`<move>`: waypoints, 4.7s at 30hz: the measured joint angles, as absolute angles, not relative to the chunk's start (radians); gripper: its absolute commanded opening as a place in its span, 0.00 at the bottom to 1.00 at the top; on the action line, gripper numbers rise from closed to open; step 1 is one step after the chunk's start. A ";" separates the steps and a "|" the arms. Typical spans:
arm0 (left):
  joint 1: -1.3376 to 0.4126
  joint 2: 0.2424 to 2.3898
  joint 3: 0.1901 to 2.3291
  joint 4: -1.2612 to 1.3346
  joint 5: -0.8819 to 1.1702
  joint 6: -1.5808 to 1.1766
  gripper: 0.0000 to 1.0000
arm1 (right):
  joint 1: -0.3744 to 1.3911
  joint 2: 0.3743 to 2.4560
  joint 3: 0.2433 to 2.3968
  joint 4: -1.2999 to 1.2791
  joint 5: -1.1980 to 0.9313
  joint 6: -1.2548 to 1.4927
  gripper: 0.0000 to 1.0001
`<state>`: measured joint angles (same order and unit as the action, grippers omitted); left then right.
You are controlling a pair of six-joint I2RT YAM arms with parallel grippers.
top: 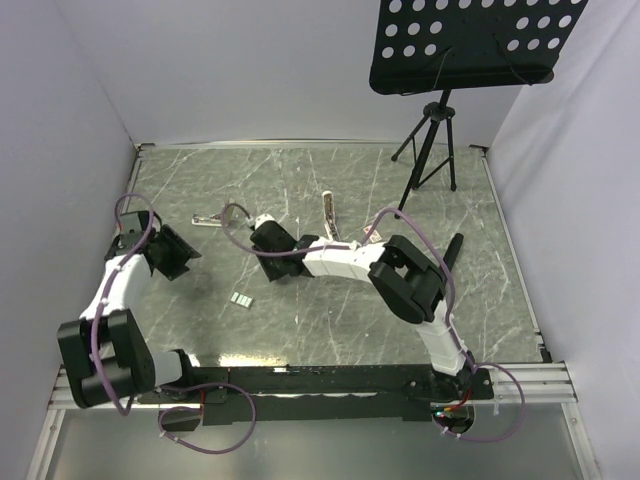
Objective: Unload the staples from the stapler
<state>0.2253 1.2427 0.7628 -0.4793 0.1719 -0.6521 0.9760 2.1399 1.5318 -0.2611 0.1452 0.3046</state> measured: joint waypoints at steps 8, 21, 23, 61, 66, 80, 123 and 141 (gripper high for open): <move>0.430 1.485 0.709 -0.429 0.410 -0.670 0.45 | 1.057 2.051 1.444 -0.193 0.065 0.246 0.34; 0.435 1.447 0.700 -0.419 0.474 -0.670 0.45 | 1.112 2.057 1.535 -0.281 0.218 0.306 0.49; 0.435 1.444 0.700 -0.414 0.474 -0.670 0.45 | 1.109 2.057 1.554 -0.316 0.260 0.365 0.49; 0.428 1.398 0.700 -0.404 0.455 -0.674 0.45 | 1.128 2.275 1.789 -0.555 0.382 0.706 0.46; 0.427 1.398 0.700 -0.404 0.450 -0.674 0.44 | 1.131 2.282 1.801 -0.555 0.384 0.690 0.46; 0.426 1.397 0.700 -0.404 0.447 -0.674 0.44 | 1.137 2.310 1.846 -0.569 0.392 0.655 0.53; 0.422 1.397 0.700 -0.404 0.446 -0.674 0.43 | 1.121 2.337 1.868 -0.509 0.442 0.553 0.57; 0.422 1.397 0.700 -0.404 0.445 -0.674 0.43 | 1.121 2.338 1.857 -0.468 0.410 0.535 0.44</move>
<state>0.4217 1.3972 0.6998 -0.4042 0.4454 -0.6739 1.1210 2.3379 1.8568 -0.4683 0.4103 0.5354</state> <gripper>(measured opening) 0.436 0.460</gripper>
